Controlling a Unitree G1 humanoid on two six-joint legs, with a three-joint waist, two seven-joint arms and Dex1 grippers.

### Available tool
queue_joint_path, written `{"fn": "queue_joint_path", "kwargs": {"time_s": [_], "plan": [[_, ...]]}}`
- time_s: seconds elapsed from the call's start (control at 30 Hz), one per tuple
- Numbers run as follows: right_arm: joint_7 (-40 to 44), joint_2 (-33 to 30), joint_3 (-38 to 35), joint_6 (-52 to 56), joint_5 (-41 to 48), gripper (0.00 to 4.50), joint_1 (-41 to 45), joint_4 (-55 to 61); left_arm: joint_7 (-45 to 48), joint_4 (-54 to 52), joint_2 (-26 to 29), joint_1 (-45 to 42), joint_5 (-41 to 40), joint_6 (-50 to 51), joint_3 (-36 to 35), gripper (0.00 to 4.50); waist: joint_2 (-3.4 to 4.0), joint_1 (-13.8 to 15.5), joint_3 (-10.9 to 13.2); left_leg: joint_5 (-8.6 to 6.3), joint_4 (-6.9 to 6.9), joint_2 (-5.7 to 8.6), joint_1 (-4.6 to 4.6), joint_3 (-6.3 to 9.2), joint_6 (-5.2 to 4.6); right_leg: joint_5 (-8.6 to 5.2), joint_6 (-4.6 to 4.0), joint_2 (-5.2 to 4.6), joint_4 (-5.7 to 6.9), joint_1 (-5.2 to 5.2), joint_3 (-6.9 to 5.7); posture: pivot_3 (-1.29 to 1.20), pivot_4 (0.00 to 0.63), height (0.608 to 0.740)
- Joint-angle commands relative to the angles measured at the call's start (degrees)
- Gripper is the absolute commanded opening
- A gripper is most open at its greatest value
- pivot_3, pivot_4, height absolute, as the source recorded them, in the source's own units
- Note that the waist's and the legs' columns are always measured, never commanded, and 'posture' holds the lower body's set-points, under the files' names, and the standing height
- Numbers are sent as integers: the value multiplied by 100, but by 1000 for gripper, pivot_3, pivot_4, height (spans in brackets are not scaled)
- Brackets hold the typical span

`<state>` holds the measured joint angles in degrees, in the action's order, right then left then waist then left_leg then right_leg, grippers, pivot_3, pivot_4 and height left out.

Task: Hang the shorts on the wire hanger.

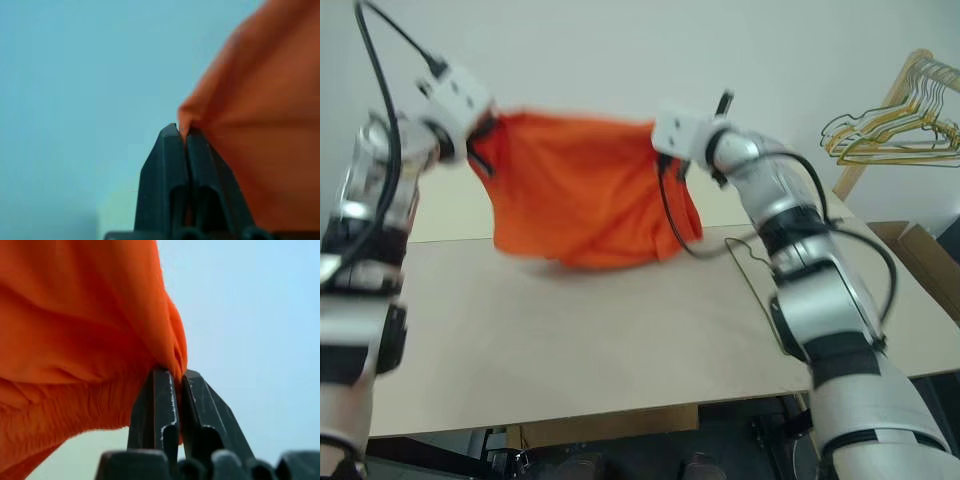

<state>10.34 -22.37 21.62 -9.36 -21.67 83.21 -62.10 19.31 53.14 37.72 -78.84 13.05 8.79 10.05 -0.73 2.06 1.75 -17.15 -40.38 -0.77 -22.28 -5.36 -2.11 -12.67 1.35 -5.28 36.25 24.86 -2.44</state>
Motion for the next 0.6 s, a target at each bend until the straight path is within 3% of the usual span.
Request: {"fn": "queue_joint_path", "kwargs": {"time_s": [0.03, 0.13, 0.27, 0.47, 0.6], "plan": [[-2334, -66, -592, -32, -18, 29, 833, -886, -2232, 1487, 84, -1204, 429, -816, -186, 0, -2, -30, 0, 3, 26, 3, -19, 13, 5, 0, -1, -3, -2, 40, 0, 118, 0, 740], [-3115, -161, -769, -480, 27, 29, 1049, -1119, -3181, 1840, -4, -1718, 515, -1741, -220, 0, -2, -109, 0, 8, 123, 15, -3, 1, 25, -5, -7, -16, -9, 61, -54, 124, 0, 740], [-2756, -258, -668, -1121, -72, 29, 722, -1166, -3004, 1835, -97, -1488, 670, -2733, -25, 0, -2, -185, 0, 12, 189, 8, 21, 14, 41, -13, 3, -24, -50, 31, -158, 120, 0, 740], [-1778, -592, 68, -2648, -698, 29, -649, -765, -1745, 772, -26, 342, 373, -3683, -146, 0, 2, -341, -1, 24, 147, 4, 65, -9, 39, -10, -3, -26, -108, -65, -152, 118, 0, 740], [-1202, -864, 414, -3611, -991, 29, -1544, -439, -434, -1793, 173, 2691, -507, -3105, -554, 0, 4, -531, 0, 46, 133, -4, 71, -17, 38, 9, -24, -29, -80, -50, -125, 114, 0, 740]]}}
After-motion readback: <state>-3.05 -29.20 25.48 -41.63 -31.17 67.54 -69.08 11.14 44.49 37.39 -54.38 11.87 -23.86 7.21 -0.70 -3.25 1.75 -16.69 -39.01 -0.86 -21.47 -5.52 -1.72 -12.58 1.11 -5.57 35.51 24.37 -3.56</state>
